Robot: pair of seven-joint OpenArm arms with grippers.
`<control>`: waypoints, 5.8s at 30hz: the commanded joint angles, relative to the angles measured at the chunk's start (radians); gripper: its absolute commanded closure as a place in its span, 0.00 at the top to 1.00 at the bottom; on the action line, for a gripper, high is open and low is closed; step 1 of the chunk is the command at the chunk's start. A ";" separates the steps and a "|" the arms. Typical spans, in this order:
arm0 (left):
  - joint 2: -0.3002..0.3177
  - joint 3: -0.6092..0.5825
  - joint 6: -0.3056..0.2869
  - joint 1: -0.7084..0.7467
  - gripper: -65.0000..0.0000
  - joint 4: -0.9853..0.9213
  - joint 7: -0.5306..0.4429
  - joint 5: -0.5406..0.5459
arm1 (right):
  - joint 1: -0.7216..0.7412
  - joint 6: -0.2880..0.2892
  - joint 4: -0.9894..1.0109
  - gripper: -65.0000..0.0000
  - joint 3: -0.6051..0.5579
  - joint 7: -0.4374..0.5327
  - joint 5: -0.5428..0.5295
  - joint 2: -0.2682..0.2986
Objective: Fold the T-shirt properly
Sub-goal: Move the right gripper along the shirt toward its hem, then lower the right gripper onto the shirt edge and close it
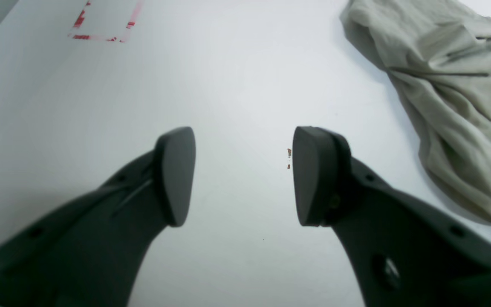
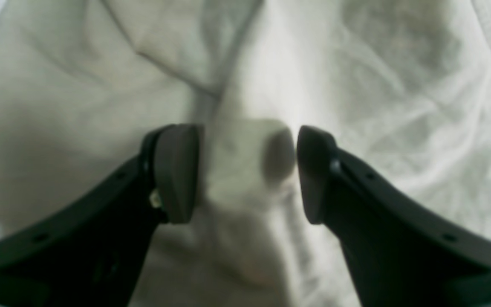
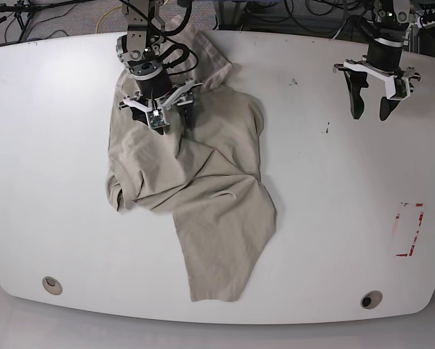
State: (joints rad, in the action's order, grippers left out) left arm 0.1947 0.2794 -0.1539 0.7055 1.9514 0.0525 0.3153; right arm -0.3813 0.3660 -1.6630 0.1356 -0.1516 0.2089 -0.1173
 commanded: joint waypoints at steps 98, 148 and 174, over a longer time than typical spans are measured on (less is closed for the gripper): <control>0.011 -0.103 -0.074 -0.097 0.57 -0.061 0.064 -0.011 | 0.508 -0.032 0.209 0.00 -0.238 -0.173 0.002 0.118; -0.007 -0.299 -0.112 -0.168 0.58 -0.041 0.111 -0.016 | 0.767 0.006 0.387 0.66 0.064 -0.099 -0.038 0.174; -0.010 -0.273 -0.124 -0.150 0.59 -0.040 0.107 -0.012 | 0.724 0.028 0.567 0.53 0.010 -0.033 -0.046 0.163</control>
State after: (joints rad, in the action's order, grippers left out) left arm 0.1856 0.0051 -0.2695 0.5488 1.8912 0.1905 0.2890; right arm 0.3595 0.3752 -1.0302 0.1524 -0.1875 0.1711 0.0654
